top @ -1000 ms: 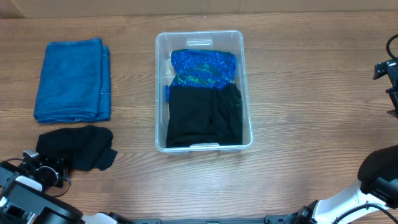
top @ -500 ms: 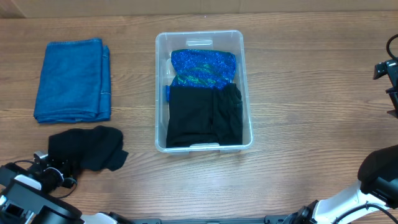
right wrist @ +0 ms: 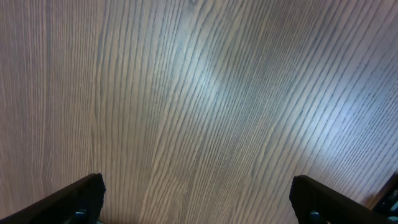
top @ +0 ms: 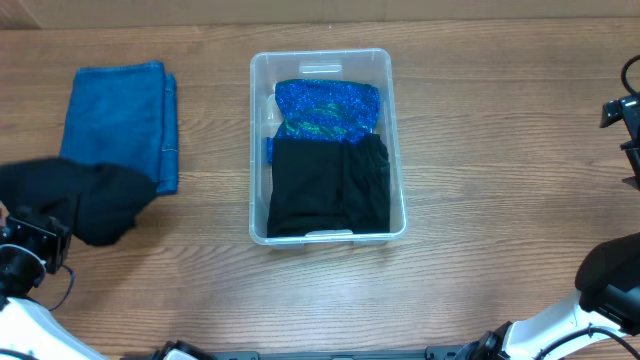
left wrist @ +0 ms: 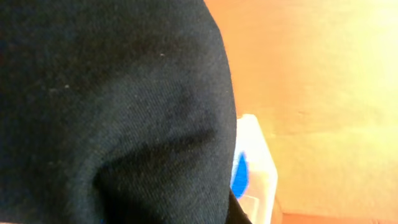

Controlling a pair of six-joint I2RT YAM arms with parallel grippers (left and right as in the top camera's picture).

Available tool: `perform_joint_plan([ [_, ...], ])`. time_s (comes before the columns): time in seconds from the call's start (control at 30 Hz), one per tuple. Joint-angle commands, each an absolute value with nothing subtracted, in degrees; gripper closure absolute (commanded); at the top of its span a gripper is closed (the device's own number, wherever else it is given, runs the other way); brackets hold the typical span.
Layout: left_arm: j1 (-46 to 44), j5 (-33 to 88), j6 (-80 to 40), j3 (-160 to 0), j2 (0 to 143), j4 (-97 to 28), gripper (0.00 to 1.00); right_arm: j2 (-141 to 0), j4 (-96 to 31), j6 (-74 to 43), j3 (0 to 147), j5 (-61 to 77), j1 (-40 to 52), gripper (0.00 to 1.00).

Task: Pack container
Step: 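Grasp the black cloth with the left gripper and lift it, then carry the black cloth over the container and lower it inside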

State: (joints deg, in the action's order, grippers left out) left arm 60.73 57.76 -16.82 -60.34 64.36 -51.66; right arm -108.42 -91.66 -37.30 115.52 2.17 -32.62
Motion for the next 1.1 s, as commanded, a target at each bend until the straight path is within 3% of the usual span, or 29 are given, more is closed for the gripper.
perform_joint_plan([
  [0.0, 55.99, 68.16, -22.83, -64.18, 57.87, -49.41, 0.96, -107.37, -91.57, -37.56, 115.50, 2.26, -32.71, 0.00],
  [0.13, 40.58, 68.60, -34.06, -64.31, 53.32, -34.20, 0.95, -107.37, -91.57, -37.56, 115.52, 2.24, -32.71, 0.00],
  [0.27, 21.21, 61.39, -36.42, -64.29, 53.69, -17.76, 0.89, -107.37, -91.57, -37.56, 115.52, 2.24, -32.71, 0.00],
  [0.53, -10.68, 35.46, -34.11, -64.31, 67.94, -14.28, 0.87, -107.37, -91.57, -37.56, 115.50, 2.26, -32.71, 0.00],
  [0.83, -15.75, 31.99, -29.10, -71.16, 87.31, -14.26, 0.89, -107.37, -91.57, -37.56, 115.50, 2.26, -32.71, 0.00],
  [0.93, -15.79, 28.40, -37.34, -74.59, 89.67, -14.22, 0.87, -107.37, -91.57, -37.56, 115.50, 2.24, -32.71, 0.00],
  [1.07, -16.10, 19.27, -53.63, -75.50, 89.86, -13.85, 0.96, -107.37, -91.57, -37.56, 115.50, 2.26, -32.71, 0.00],
])
